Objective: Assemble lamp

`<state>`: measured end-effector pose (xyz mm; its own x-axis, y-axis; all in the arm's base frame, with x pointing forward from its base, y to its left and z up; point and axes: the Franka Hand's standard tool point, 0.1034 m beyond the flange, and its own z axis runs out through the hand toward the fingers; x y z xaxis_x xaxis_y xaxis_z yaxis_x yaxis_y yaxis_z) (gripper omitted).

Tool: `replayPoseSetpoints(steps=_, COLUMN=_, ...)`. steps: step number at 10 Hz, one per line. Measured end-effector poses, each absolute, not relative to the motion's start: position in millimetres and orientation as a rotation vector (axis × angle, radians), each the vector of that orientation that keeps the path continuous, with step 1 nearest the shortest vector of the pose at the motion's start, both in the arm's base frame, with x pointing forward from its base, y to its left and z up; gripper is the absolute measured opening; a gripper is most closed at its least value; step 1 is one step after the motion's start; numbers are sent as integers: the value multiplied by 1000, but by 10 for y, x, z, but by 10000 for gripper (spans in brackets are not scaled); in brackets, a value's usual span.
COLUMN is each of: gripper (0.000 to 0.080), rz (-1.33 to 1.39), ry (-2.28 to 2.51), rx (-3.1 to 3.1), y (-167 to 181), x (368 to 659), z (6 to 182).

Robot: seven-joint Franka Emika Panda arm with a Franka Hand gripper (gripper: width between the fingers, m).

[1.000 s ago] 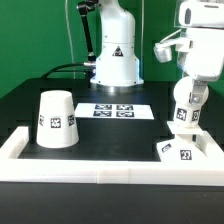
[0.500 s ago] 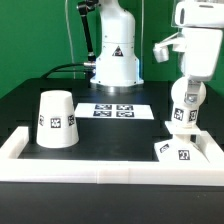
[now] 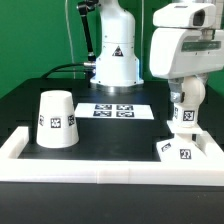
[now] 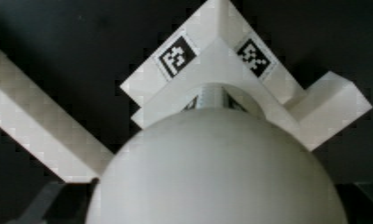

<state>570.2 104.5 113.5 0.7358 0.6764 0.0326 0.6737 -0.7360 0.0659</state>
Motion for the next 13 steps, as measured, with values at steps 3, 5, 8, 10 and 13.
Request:
replayPoseSetpoints(steps=3, gripper=579, rz=91, ry=861, rx=2974, y=1042, x=5701, z=1134)
replayPoseSetpoints(steps=5, gripper=579, rz=94, ry=721, rx=3014, y=1038, x=5702, z=1134)
replayPoseSetpoints(steps=8, gripper=579, rz=102, ry=277, rx=3093, y=1024, x=5700, z=1136)
replayPoseSetpoints(steps=10, gripper=579, rz=104, ry=-56, rx=3111, y=1007, x=5698, z=1132)
replayPoseSetpoints(steps=13, gripper=579, rz=65, ry=-574, rx=3068, y=1017, x=5658, z=1125)
